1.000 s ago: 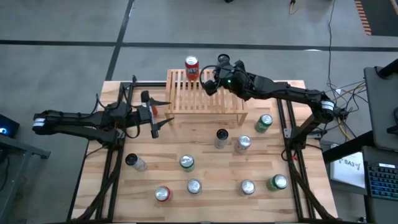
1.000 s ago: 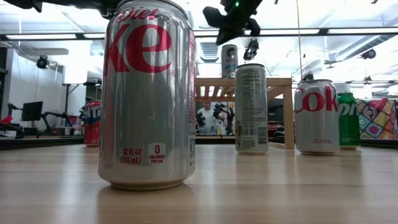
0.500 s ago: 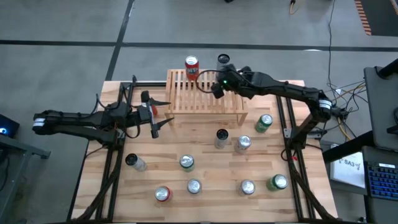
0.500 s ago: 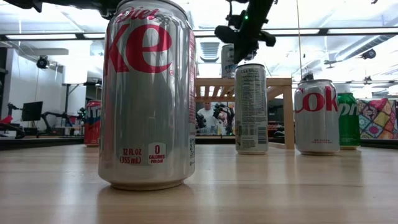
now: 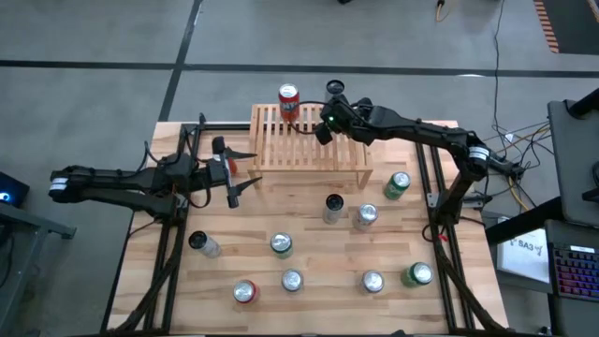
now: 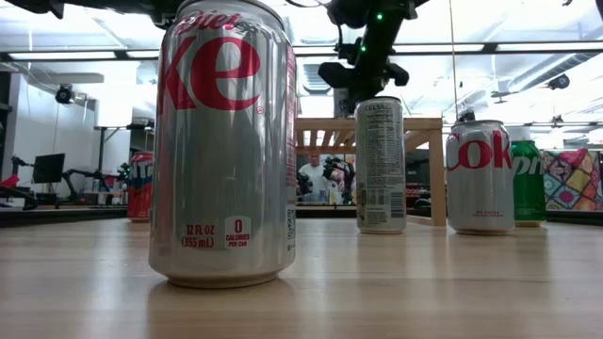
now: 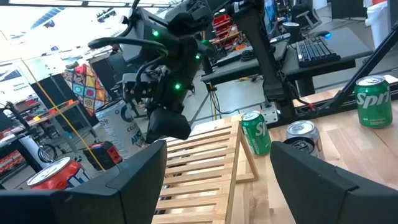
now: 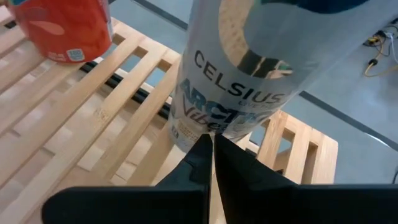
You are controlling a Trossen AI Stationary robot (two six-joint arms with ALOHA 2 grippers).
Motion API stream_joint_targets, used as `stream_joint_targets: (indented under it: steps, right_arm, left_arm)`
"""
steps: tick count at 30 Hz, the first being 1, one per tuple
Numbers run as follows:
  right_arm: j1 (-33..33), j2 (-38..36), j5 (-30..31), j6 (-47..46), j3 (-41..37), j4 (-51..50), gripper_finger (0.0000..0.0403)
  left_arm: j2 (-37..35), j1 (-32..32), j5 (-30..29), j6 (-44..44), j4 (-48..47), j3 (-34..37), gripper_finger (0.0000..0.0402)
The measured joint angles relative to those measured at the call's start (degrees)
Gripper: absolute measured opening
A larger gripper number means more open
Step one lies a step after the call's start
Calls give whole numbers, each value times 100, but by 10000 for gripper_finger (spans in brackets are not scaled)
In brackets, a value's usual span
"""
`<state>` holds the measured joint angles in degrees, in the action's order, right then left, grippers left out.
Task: Place canned beverage on shelf
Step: Put the white blue soda can on the shelf
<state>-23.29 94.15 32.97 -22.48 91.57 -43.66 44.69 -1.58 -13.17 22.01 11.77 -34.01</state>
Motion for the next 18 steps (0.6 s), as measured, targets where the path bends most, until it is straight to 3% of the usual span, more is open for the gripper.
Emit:
stream_joint_targets:
  steps: [9, 15, 18]
  right_arm:
    - [-2, 4, -17, 0, 0, 79, 9]
    - [3, 4, -634, -49, -2, 290, 9]
    - [47, 13, -615, -9, -2, 585, 9]
  left_arm:
    - [0, 0, 0, 1, 2, -1, 272]
    - [0, 0, 0, 2, 2, -1, 272]
    - [0, -1, 0, 2, 2, -1, 272]
